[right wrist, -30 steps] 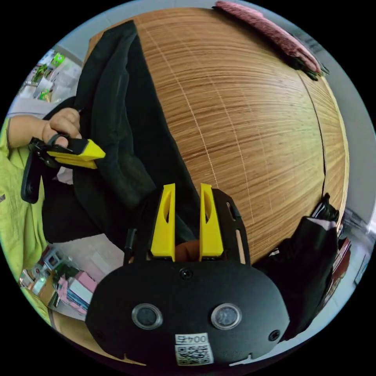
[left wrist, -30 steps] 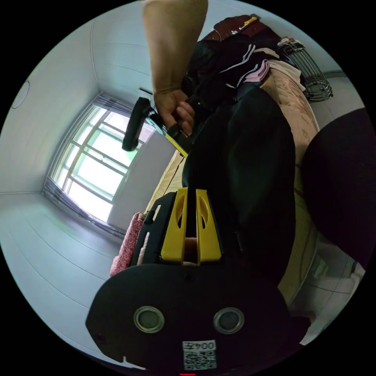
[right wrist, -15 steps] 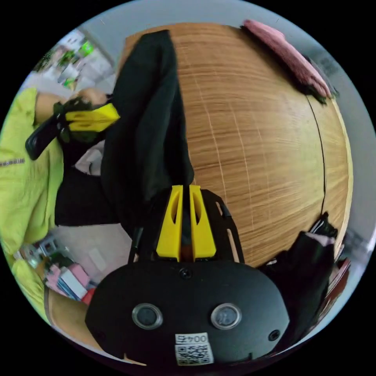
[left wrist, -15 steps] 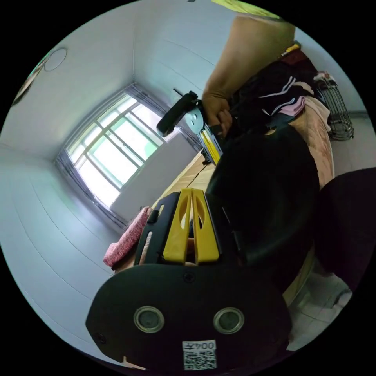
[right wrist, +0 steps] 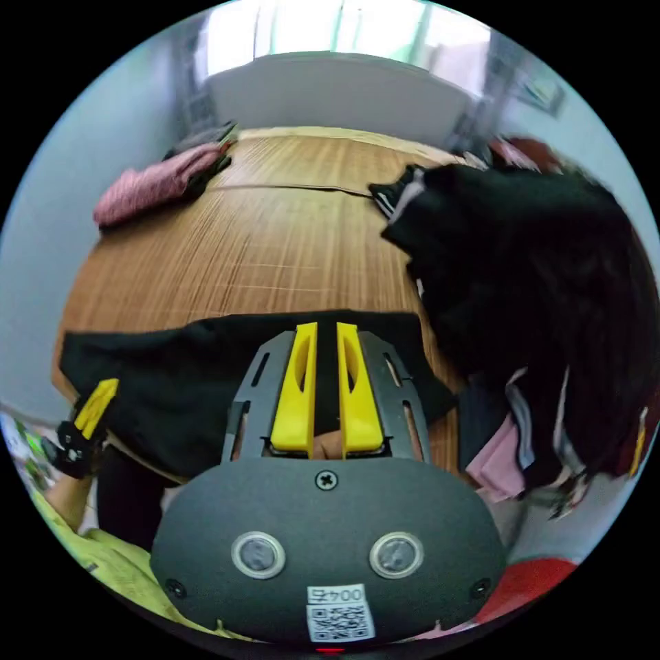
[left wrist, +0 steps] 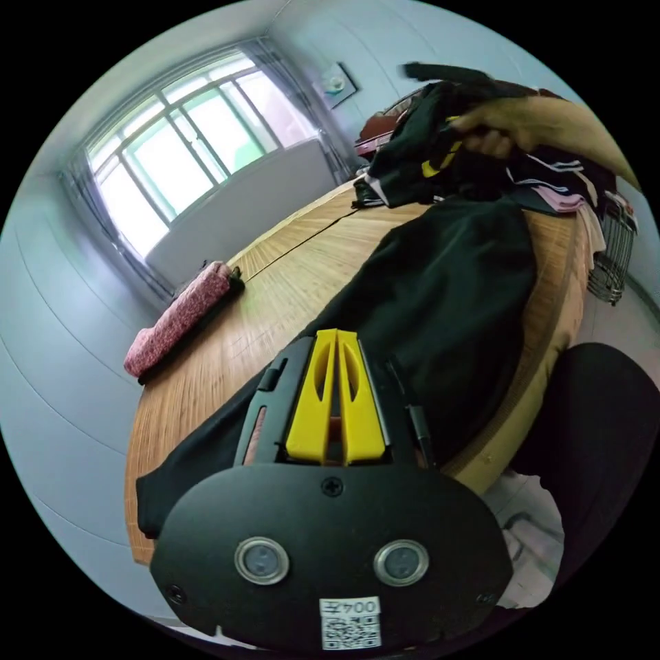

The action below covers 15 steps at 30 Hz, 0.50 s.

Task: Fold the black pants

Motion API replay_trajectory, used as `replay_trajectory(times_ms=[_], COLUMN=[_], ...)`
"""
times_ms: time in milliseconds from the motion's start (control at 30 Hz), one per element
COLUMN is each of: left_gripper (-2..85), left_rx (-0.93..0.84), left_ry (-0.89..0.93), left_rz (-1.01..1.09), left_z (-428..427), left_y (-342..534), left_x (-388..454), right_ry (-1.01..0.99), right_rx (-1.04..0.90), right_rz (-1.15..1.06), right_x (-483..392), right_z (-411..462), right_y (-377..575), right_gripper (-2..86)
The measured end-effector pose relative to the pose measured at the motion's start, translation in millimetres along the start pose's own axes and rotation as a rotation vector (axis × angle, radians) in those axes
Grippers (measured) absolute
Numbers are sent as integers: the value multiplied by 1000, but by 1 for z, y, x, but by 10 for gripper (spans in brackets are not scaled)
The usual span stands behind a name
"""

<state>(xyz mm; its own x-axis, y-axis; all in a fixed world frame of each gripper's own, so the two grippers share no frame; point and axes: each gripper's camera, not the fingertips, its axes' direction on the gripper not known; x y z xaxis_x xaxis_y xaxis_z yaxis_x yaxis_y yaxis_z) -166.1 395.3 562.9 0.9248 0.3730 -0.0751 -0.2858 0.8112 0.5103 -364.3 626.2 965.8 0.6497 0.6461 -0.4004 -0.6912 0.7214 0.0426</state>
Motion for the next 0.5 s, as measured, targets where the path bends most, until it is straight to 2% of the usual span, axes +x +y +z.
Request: replay_trajectory(times_ms=[67, 133, 167, 333, 400, 433, 500], left_gripper=[3, 1, 1, 0, 0, 0, 0], left_rx=[-88, -191, -183, -189, -192, -194, -193], left_ry=[67, 197, 205, 271, 290, 292, 293], left_rz=[-14, -9, -17, -53, -72, -78, -69], left_z=[25, 59, 61, 76, 80, 83, 85], left_y=[-5, -6, -6, -10, -10, -10, -7], left_x=[-16, -27, -30, -51, -59, -65, -73], right_ry=[-177, -281, -340, -545, -555, -479, -406], right_rx=[-27, -19, -10, 41, 65, 30, 10], right_rz=[276, 438, 526, 708, 758, 787, 777], right_x=[106, 163, 191, 246, 258, 263, 265], right_z=[4, 11, 18, 45, 47, 47, 41], right_y=[58, 101, 125, 165, 169, 172, 180], right_gripper=[73, 103, 118, 162, 124, 63, 32])
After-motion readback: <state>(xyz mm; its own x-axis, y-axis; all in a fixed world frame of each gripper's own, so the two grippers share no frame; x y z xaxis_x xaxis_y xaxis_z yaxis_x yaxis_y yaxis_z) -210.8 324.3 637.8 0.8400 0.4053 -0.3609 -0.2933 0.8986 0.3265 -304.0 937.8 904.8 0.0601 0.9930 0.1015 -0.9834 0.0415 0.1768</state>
